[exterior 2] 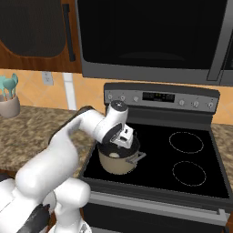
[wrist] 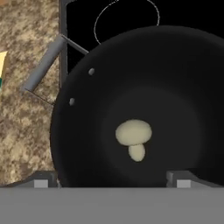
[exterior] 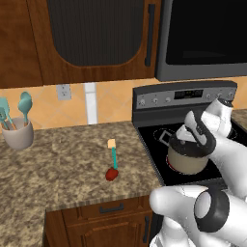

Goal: Put the bell pepper and mushroom in the pot. Retrieve the spatula and lightly stir the vegetables in the pot.

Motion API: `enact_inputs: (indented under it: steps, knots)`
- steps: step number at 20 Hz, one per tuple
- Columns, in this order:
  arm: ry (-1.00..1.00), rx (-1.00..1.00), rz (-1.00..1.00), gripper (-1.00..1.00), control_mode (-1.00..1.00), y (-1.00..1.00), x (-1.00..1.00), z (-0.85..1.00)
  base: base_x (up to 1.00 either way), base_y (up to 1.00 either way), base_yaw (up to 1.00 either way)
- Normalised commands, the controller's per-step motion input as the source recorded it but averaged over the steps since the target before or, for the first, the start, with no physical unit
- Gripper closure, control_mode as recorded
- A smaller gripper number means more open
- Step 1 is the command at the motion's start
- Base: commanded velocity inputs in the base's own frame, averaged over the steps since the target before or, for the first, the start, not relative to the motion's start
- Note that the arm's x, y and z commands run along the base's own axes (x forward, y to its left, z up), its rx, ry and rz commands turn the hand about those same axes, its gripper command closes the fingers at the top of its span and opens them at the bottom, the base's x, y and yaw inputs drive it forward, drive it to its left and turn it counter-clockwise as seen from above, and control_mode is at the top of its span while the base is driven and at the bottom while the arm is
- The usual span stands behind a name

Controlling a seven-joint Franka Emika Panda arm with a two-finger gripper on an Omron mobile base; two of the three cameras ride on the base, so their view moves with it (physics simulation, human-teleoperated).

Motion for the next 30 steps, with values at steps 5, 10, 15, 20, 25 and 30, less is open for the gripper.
enact_inputs:
  steps: [5,10,15,20,25,30]
  knots:
    - [-0.02,0.01,0.0,-1.0,-1.0,0.69,-0.9,0.6,0.0,0.0,0.0]
    - [0.01,0.0,0.0,-1.0,-1.0,1.0,-0.8,0.42,0.0,0.0,0.0]
    - [0.08,0.0,0.0,-1.0,-1.0,1.0,-0.26,0.15,0.0,0.0,0.0]
    - [0.13,0.01,0.0,-1.0,-1.0,1.0,0.02,0.0,0.0,0.0,0.0]
    - [0.18,0.0,0.0,-1.0,-1.0,1.0,0.41,-0.05,0.0,0.0,0.0]
    - [0.28,0.0,0.0,-1.0,-1.0,0.77,0.72,-0.3,0.0,0.0,0.0]
